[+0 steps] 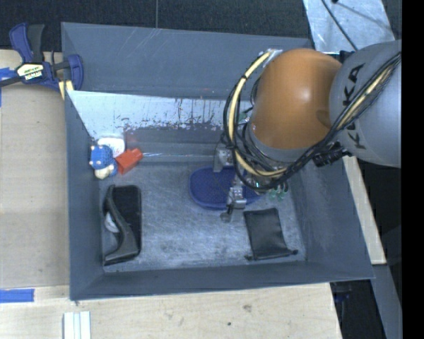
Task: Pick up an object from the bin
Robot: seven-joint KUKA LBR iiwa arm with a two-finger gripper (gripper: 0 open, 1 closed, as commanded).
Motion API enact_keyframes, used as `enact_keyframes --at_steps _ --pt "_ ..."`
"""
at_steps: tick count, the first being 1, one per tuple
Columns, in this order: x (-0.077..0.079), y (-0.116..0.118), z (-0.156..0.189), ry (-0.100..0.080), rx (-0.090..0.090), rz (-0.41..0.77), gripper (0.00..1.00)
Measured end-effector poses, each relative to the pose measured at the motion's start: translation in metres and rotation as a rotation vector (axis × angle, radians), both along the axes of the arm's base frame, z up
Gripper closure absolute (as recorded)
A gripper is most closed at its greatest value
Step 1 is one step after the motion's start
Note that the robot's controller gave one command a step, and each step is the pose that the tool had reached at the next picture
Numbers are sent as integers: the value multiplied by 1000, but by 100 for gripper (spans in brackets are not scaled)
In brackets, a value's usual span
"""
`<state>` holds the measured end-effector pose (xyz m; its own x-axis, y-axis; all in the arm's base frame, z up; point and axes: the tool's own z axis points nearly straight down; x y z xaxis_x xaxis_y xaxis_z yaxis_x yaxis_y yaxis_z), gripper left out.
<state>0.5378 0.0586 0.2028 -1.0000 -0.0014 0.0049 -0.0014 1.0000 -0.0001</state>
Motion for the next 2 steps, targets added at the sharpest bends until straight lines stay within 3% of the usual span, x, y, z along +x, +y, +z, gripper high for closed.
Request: enact_keyframes --at_steps 1,2 --pt "81 -16 -45 -9 0 98 0" --pt "59 -16 -136 0 1 134 0"
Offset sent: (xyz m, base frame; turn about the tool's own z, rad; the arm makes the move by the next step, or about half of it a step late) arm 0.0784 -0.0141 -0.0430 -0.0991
